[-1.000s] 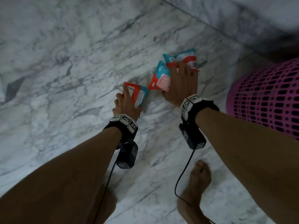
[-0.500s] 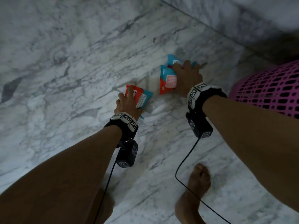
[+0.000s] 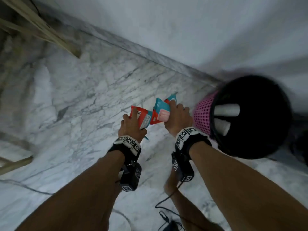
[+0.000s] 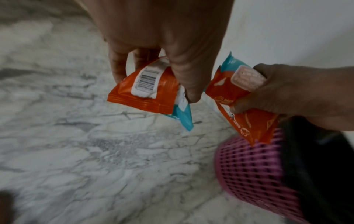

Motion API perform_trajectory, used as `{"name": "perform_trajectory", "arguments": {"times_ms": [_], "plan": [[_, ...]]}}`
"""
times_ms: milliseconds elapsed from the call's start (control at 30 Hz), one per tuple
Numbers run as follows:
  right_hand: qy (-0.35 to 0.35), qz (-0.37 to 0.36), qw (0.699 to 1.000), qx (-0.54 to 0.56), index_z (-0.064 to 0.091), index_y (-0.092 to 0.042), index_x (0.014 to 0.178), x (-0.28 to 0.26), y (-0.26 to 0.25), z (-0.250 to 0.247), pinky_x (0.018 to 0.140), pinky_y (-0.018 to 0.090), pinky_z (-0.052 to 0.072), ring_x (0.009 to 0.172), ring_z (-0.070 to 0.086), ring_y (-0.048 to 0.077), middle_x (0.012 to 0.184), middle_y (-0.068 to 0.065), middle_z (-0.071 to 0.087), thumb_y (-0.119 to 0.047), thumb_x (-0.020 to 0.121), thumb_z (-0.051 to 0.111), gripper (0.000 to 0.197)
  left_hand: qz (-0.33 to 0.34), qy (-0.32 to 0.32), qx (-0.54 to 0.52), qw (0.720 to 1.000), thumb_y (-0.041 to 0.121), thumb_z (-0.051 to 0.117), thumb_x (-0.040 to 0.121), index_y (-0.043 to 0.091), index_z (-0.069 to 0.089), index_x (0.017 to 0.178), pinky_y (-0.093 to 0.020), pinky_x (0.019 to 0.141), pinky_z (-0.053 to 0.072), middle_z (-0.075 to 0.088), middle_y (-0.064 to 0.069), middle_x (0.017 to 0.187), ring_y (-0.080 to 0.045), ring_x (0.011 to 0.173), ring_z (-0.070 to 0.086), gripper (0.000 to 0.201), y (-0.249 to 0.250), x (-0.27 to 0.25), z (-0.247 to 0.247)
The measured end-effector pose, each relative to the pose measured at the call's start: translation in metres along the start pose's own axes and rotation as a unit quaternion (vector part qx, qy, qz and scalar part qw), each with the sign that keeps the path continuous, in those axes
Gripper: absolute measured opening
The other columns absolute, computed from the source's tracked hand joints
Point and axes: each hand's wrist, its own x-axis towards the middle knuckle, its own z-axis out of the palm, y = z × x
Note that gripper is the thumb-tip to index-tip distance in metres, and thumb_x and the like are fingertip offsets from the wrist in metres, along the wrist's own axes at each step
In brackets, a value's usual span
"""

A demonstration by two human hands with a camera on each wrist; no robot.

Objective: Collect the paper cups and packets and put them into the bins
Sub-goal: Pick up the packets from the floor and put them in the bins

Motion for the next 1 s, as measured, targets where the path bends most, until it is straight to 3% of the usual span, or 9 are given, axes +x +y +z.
{"name": "perform_trajectory", "arguments": {"times_ms": [200,367,500,700,1000], "plan": [[0.037,0.013,0.999,0.029,0.035,-0.021,0.133,-0.118,0.024,-0.140,0.076,0.041,0.047,0.112,0.049,0.034,0.120,0.010,0.052,-0.021,0.077,0.068,0.065,0.004,0.035,-0.018,0.999,0.026,0.073,0.072,0.024,0.015,0.147,-0.048,0.079,0.049,0.041,-0.018,0.122,-0.040,0.108,0.051,0.094,0.078,-0.139,-0.080],[0.057,0.050,0.997,0.017,0.032,-0.021,0.137,-0.196,0.069,-0.211,0.079,0.044,0.048,0.114,0.048,0.036,0.124,0.011,0.051,-0.027,0.075,0.071,0.073,0.045,0.044,-0.010,0.998,0.028,0.072,0.073,0.023,0.014,0.147,-0.049,0.079,0.048,0.039,-0.019,0.124,-0.041,0.108,0.049,0.094,0.134,-0.215,-0.109],[0.089,0.092,0.991,0.024,0.029,-0.019,0.141,-0.249,0.111,-0.244,0.077,0.044,0.048,0.115,0.047,0.036,0.128,0.013,0.049,-0.038,0.074,0.076,0.084,0.094,0.040,-0.007,0.995,0.030,0.071,0.073,0.023,0.016,0.146,-0.051,0.079,0.050,0.039,-0.019,0.123,-0.042,0.107,0.050,0.092,0.169,-0.256,-0.115],[0.135,0.160,0.976,0.059,0.027,-0.017,0.143,-0.321,0.179,-0.270,0.082,0.044,0.047,0.116,0.047,0.036,0.127,0.013,0.049,-0.026,0.075,0.072,0.081,0.164,0.037,0.002,0.986,0.027,0.070,0.072,0.024,0.017,0.145,-0.044,0.072,0.046,0.041,-0.018,0.119,-0.040,0.104,0.051,0.091,0.218,-0.317,-0.101],[0.198,0.202,0.956,0.084,0.035,-0.015,0.139,-0.381,0.327,-0.302,0.091,0.044,0.045,0.112,0.050,0.038,0.124,0.015,0.055,-0.032,0.076,0.070,0.075,0.239,0.035,0.032,0.970,0.030,0.073,0.071,0.025,0.016,0.146,-0.049,0.080,0.049,0.041,-0.018,0.120,-0.041,0.107,0.051,0.094,0.328,-0.387,-0.042]]}}
